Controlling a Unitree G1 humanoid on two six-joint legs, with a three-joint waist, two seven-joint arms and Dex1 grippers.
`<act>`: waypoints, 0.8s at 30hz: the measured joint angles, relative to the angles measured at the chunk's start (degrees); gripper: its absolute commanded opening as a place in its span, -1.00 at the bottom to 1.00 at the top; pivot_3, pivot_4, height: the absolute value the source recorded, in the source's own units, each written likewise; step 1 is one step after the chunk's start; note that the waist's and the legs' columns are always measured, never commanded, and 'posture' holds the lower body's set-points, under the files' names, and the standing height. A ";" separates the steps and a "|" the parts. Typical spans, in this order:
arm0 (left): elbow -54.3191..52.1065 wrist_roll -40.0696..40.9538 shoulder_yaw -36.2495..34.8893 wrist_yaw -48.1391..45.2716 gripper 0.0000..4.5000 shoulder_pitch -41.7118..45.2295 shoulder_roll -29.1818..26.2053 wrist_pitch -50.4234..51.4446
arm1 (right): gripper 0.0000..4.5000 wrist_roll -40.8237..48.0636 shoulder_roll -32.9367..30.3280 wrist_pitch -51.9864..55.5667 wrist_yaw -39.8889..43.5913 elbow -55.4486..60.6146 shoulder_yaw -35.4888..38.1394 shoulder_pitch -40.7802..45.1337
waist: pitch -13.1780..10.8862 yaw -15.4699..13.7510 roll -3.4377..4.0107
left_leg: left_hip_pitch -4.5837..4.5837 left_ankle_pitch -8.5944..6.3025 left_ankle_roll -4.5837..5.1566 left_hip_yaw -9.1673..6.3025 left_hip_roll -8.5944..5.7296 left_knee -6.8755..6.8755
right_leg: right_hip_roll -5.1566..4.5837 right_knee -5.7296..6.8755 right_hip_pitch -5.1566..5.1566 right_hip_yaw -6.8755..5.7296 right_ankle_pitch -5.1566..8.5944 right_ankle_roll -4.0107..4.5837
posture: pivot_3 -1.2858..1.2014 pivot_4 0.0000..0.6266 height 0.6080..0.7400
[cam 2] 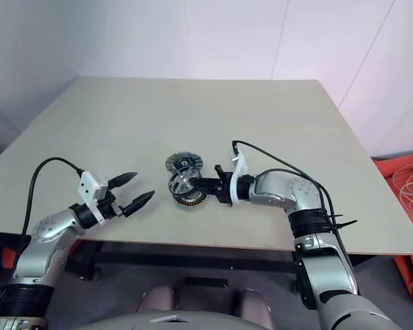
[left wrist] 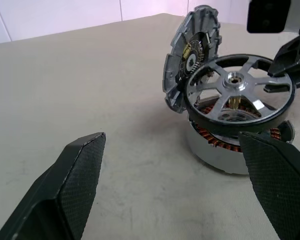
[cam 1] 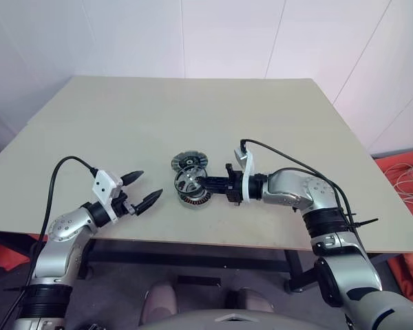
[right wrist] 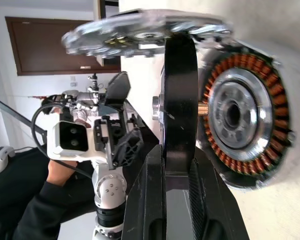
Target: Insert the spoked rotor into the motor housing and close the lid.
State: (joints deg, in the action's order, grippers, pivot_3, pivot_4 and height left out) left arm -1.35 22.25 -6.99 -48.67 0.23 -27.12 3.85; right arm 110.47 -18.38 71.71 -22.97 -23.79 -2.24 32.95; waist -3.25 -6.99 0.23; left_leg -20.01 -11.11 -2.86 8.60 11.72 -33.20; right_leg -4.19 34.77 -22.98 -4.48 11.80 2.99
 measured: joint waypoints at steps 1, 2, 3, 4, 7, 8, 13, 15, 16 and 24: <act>0.00 0.00 0.02 0.00 1.00 0.00 0.02 0.00 | -0.87 0.00 -0.03 -0.01 -0.06 0.01 0.06 -0.01 | 0.00 0.00 0.00 | 0.01 0.00 0.00 0.00 0.00 0.00 | 0.00 0.00 0.00 0.00 0.00 0.00 | 0.03 -1.00 1.00; 0.00 -0.02 0.07 -0.01 1.00 0.00 0.03 0.00 | -0.87 0.00 -0.04 -0.01 -0.16 0.02 0.20 -0.04 | 0.00 0.00 0.00 | 0.01 0.00 -0.01 0.00 0.00 0.00 | 0.00 0.00 0.01 0.00 0.00 0.00 | 0.03 -1.00 1.00; 0.00 -0.03 0.13 -0.01 1.00 0.00 0.03 0.00 | -0.87 0.01 -0.04 -0.02 -0.31 0.02 0.40 -0.11 | 0.00 -0.01 0.00 | 0.01 0.00 -0.01 0.00 0.00 0.00 | 0.00 0.00 0.01 0.00 0.00 0.00 | 0.03 -1.00 1.00; 0.00 -0.03 0.16 -0.02 1.00 0.00 0.03 0.00 | -0.87 0.01 -0.04 -0.02 -0.38 0.03 0.51 -0.18 | 0.00 -0.02 -0.01 | 0.01 0.00 -0.01 0.00 0.00 0.00 | 0.00 0.00 0.01 0.00 0.00 0.00 | 0.03 -1.00 1.00; 0.00 -0.04 0.19 -0.04 1.00 0.02 0.03 0.00 | -0.87 0.09 -0.03 0.00 -0.44 0.07 0.58 -0.40 | 0.00 -0.03 -0.01 | 0.01 0.00 -0.01 0.00 0.00 -0.01 | 0.00 0.00 0.01 0.00 0.00 0.00 | 0.03 -1.00 1.00; 0.00 -0.04 0.20 -0.05 1.00 0.02 0.03 0.00 | -0.87 0.20 -0.04 0.00 -0.43 0.09 0.61 -0.51 | 0.01 -0.03 -0.01 | 0.01 0.01 -0.01 0.00 0.00 -0.01 | 0.00 0.00 0.01 0.00 0.00 0.00 | 0.03 -1.00 1.00; 0.00 -0.05 0.24 -0.05 1.00 0.05 0.03 0.00 | -0.87 0.65 -0.07 0.01 -0.75 0.20 0.68 -1.52 | 0.02 -0.05 -0.02 | 0.01 0.00 -0.01 0.00 0.00 -0.01 | 0.00 0.00 0.01 0.00 0.00 0.00 | 0.03 -1.00 1.00; 0.00 -0.06 0.25 -0.05 1.00 0.05 0.03 0.00 | -0.87 0.64 -0.07 -0.01 -0.99 0.20 0.68 -2.52 | 0.02 -0.03 -0.02 | -0.01 0.00 -0.01 0.00 0.00 -0.01 | 0.00 0.00 0.01 0.00 0.00 0.00 | 0.03 -1.00 1.00; 0.00 -0.06 0.26 -0.05 1.00 0.05 0.03 0.00 | -0.87 0.64 -0.07 -0.01 -1.03 0.20 0.67 -2.84 | 0.01 -0.02 -0.02 | -0.01 0.00 -0.01 0.00 0.00 -0.01 | 0.00 0.00 0.00 0.00 0.00 0.00 | 0.03 -1.00 1.00; 0.00 -0.06 0.28 -0.06 1.00 0.04 0.03 0.04 | -0.87 0.73 -0.08 -0.05 -1.02 0.34 0.68 -3.34 | 0.02 0.00 -0.02 | 0.01 0.00 -0.01 0.00 0.00 -0.01 | 0.00 0.00 0.01 0.00 0.00 0.00 | 0.03 -1.00 1.00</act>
State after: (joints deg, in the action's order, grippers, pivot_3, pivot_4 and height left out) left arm -1.35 22.19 -6.71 -48.73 0.27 -27.09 3.89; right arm 111.20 -18.46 71.66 -23.99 -23.45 -1.56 29.62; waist -3.23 -6.99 0.20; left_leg -20.00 -11.11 -2.87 8.60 11.73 -33.20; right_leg -4.19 34.77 -22.97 -4.48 11.80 2.99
